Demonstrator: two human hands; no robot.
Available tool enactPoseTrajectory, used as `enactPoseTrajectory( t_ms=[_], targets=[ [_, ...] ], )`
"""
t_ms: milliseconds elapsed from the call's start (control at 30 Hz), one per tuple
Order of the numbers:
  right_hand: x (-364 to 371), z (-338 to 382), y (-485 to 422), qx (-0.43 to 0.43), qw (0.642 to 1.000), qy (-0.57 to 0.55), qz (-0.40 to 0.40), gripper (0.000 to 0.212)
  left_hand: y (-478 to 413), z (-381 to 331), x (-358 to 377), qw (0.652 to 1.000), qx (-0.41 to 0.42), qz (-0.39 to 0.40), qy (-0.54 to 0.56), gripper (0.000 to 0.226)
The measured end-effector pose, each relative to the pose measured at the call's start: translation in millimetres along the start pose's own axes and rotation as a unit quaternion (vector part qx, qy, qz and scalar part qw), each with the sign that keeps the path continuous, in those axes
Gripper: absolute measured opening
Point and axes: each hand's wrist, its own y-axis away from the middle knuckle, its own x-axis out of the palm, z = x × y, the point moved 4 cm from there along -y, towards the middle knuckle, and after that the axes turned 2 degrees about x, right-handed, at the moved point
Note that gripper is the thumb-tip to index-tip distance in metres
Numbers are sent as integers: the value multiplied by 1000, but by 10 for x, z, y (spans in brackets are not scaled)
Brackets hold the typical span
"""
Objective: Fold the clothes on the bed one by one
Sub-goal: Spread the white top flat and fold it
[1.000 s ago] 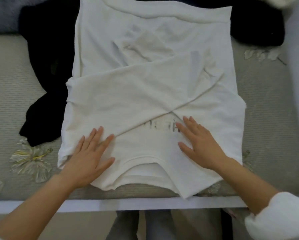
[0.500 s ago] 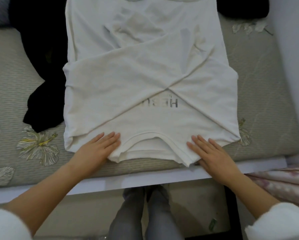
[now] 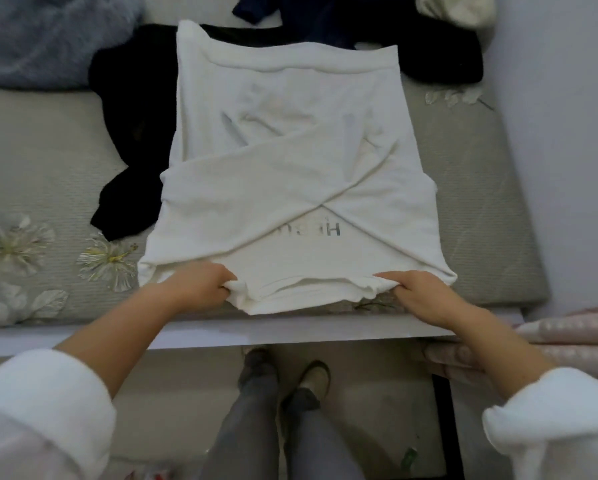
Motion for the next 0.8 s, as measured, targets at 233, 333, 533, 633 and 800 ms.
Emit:
enactPoseTrajectory(
  t_ms=[233,333,533,633,800],
  targets=[
    [222,-260,496,41,978,26,205,21,401,-365,480,984,-33,164,54,15],
    [232,-339,575,55,958,49,277,14,497,-402,584,965,-51,242,89,15],
    [-309,-238,272,29,975,-3,221,24,271,-135,55,976,-51,107,180,15],
    [-761,-129,-54,25,994,-52,96,34,44,121,-395,977,-30,21,211,15],
    [-1461,86,-714,28,985,-160,-63,23,-431,506,-1186,957,-39,-156,240,8]
  ],
)
